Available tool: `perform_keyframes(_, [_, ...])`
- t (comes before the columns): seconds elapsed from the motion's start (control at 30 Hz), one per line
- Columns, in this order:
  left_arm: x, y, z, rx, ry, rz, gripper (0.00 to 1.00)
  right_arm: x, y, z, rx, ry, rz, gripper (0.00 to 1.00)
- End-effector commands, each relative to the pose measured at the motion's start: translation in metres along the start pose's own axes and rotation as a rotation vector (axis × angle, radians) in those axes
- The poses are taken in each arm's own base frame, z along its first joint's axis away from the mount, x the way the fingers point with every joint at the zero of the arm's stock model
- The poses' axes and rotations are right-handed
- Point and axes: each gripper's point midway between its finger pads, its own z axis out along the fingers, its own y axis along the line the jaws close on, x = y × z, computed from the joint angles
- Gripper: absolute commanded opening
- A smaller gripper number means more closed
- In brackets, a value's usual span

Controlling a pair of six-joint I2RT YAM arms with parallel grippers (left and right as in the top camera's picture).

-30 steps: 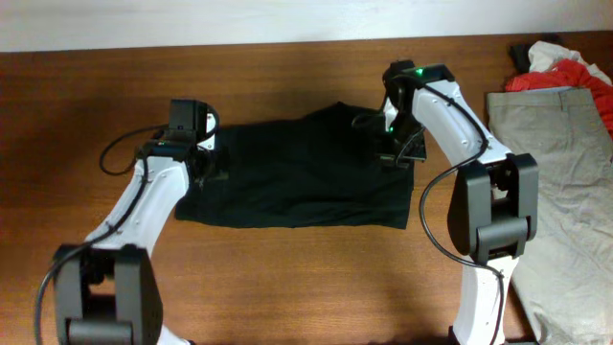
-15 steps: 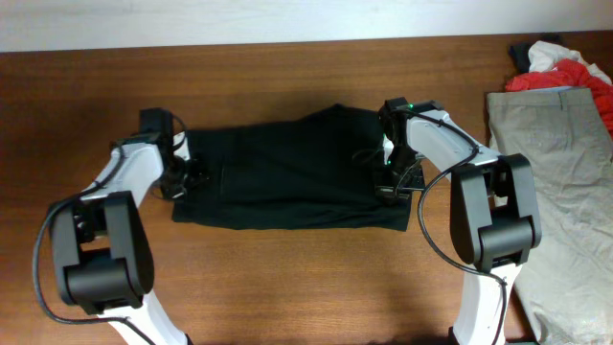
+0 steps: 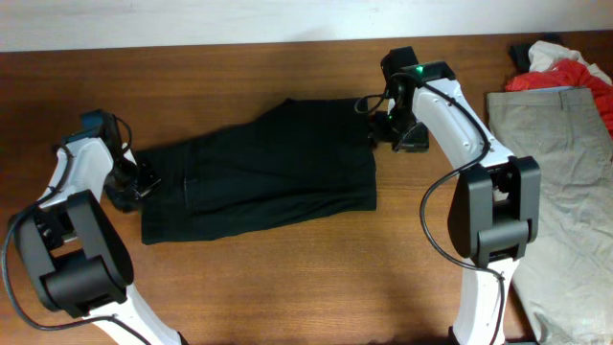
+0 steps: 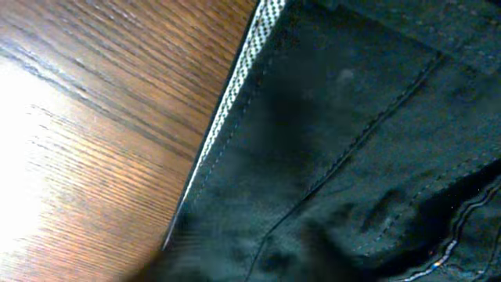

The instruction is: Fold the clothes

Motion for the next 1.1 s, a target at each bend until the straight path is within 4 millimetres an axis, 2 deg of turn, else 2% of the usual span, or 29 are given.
perform_keyframes(0.0, [-0.02,0.009,-0.016,-0.042,-0.098,-0.005,0.93,-0.009,-0.007,-0.008,0.017,-0.04,0.016,0.99])
perform_keyframes(0.1, [-0.034,0.027,-0.019,0.004,-0.126,-0.054,0.99,-0.017,-0.036,-0.01,0.085,-0.06,0.06,0.99])
perform_keyframes(0.17, [-0.047,0.008,-0.025,0.207,-0.166,0.088,0.99,-0.019,-0.044,-0.009,0.052,-0.05,0.093,0.99])
perform_keyframes(0.2, [-0.053,0.003,-0.03,0.277,-0.194,0.124,0.99,-0.022,-0.057,-0.01,0.059,-0.053,0.12,0.99])
perform_keyframes(0.37, [-0.035,0.008,-0.014,0.283,-0.133,0.105,0.99,-0.026,-0.082,-0.011,0.063,-0.054,0.177,0.99])
perform_keyframes(0.5, [-0.02,0.011,0.001,0.279,-0.094,0.118,0.99,-0.026,-0.083,-0.011,0.064,-0.053,0.18,0.99])
perform_keyframes(0.6, [-0.018,0.013,0.007,0.271,-0.098,0.121,0.99,-0.026,-0.084,-0.011,0.064,-0.053,0.181,0.99])
perform_keyframes(0.63, [-0.015,0.013,0.009,0.277,-0.09,0.121,0.96,-0.026,-0.083,-0.011,0.063,-0.053,0.18,0.99])
perform_keyframes(0.7, [0.005,0.011,0.023,0.302,-0.039,0.111,0.9,-0.026,-0.083,-0.011,0.063,-0.053,0.18,0.99])
perform_keyframes(0.77, [0.018,0.007,0.03,0.335,-0.01,0.106,0.9,-0.026,-0.083,-0.011,0.064,-0.053,0.18,0.99])
perform_keyframes(0.83, [0.034,0.008,0.047,0.334,0.006,0.105,0.89,-0.026,-0.083,-0.011,0.063,-0.053,0.18,0.99])
perform_keyframes(0.87, [0.037,0.008,0.053,0.336,0.003,0.108,0.83,-0.026,-0.083,-0.011,0.063,-0.053,0.18,0.98])
perform_keyframes(0.9, [0.042,0.007,0.057,0.342,0.005,0.11,0.82,-0.026,-0.084,-0.011,0.064,-0.053,0.181,0.99])
perform_keyframes(0.93, [0.046,0.005,0.06,0.346,0.008,0.115,0.77,-0.026,-0.083,-0.011,0.064,-0.053,0.18,0.99])
perform_keyframes(0.97, [0.047,0.0,0.061,0.362,0.004,0.125,0.66,-0.026,-0.083,-0.011,0.064,-0.053,0.18,0.99])
perform_keyframes(1.0, [0.046,-0.006,0.059,0.392,-0.001,0.131,0.63,-0.026,-0.083,-0.011,0.064,-0.053,0.18,0.99])
perform_keyframes(1.07, [0.046,-0.014,0.058,0.414,-0.005,0.147,0.64,-0.026,-0.083,-0.011,0.064,-0.053,0.18,0.99])
